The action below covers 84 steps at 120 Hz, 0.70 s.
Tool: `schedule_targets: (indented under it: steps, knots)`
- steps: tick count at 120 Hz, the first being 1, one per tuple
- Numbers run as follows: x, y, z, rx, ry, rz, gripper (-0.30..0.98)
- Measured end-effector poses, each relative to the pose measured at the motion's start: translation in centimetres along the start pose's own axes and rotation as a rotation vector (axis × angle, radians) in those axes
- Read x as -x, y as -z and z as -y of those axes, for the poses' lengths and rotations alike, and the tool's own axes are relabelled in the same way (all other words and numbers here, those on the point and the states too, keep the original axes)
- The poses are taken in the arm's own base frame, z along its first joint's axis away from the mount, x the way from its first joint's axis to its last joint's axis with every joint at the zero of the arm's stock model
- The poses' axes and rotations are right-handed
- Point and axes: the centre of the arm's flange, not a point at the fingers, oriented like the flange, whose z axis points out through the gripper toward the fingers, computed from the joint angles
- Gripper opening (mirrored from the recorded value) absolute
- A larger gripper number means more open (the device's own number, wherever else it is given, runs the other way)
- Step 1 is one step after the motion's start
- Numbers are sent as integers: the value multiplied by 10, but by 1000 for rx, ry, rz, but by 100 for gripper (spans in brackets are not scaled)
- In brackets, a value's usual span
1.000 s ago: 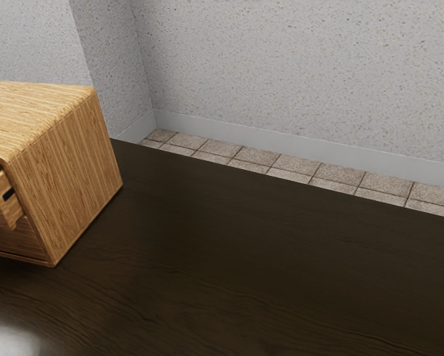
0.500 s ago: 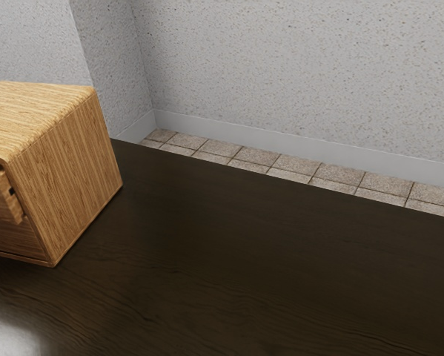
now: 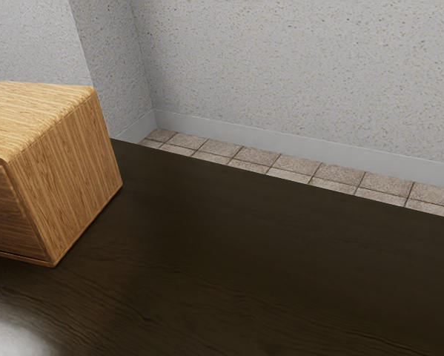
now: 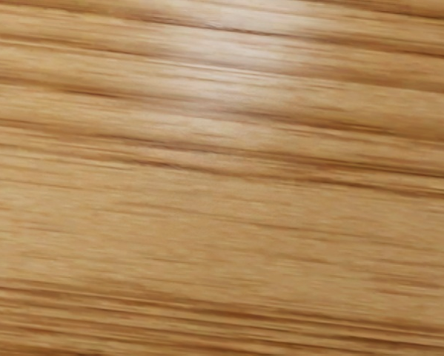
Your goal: Push the drawer handle with one arm to close the drawer
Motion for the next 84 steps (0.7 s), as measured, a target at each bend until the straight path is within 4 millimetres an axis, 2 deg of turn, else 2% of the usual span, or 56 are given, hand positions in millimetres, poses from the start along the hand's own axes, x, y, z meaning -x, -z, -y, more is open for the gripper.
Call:
schedule_targets:
  steps: [18,34,41,48,57,66,69,72,76,84]
  knots:
    - [-5,5,1,-5,0,-10,-10]
    - [-1,9,5,-4,9,-19,-10]
    - [7,16,7,-5,16,-34,-10]
    - [29,32,14,-8,41,-69,-10]
    - [68,75,17,-18,62,-146,-10]
    - [101,155,8,-51,43,-233,-8]
    - [108,185,3,-66,30,-254,-3]
    - [113,205,-3,-72,10,-260,3]
    - [119,220,-11,-68,-25,-246,11]
    - [134,232,-22,-30,-80,-189,26]
